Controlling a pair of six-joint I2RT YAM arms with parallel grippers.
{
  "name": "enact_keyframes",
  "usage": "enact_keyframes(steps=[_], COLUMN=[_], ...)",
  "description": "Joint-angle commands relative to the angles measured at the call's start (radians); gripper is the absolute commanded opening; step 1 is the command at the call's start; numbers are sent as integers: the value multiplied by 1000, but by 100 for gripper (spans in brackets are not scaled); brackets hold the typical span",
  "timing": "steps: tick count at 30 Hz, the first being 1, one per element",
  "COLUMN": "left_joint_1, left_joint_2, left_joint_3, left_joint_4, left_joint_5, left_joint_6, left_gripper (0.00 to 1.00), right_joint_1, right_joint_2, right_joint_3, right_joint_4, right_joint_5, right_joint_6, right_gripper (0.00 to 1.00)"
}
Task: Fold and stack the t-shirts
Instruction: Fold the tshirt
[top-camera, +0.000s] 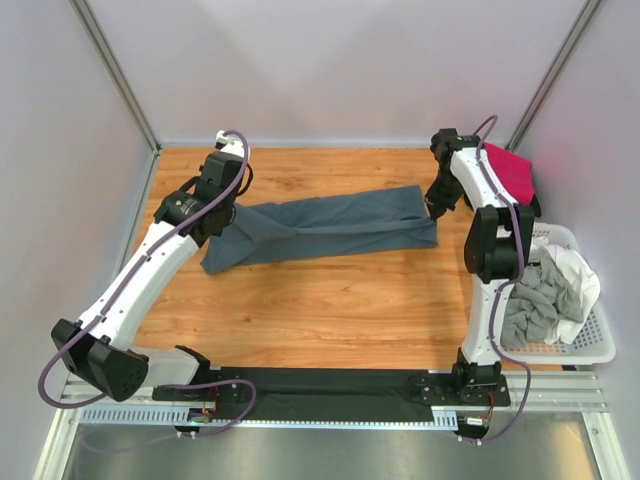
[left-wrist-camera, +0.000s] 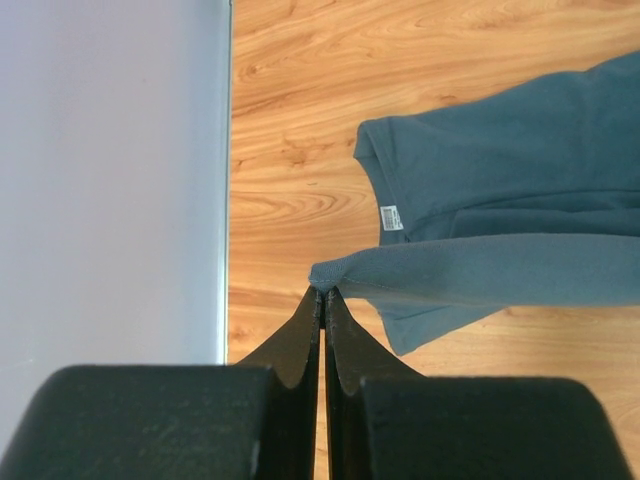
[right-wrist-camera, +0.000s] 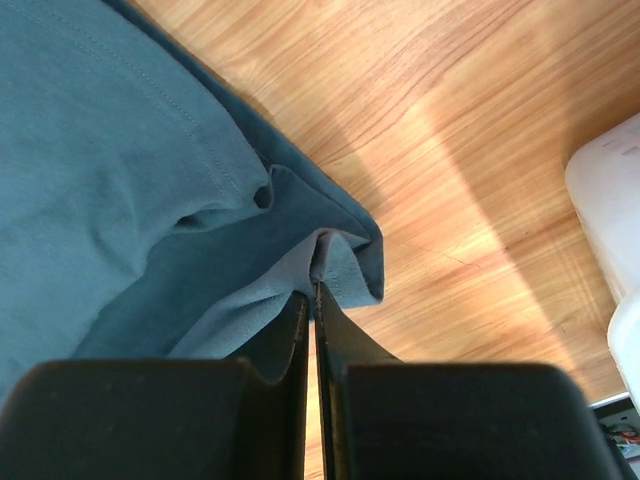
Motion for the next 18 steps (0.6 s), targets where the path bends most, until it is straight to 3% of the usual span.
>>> enact_keyframes(steps=[1,18], left_joint_1=[11,62], left_joint_2=[13,93], left_joint_3=[-5,-34], left_joint_4=[44,83], left_joint_5=[-7,4], left_joint_6=[25,-4], left_gripper=[0,0], right_joint_1=[1,1], right_joint_2=[19,155], right_joint_3=[47,187], right_joint_4=[-19,-29], right_joint_5=[27,-3], right_joint_6=[-13,-49], right_gripper=[0,0])
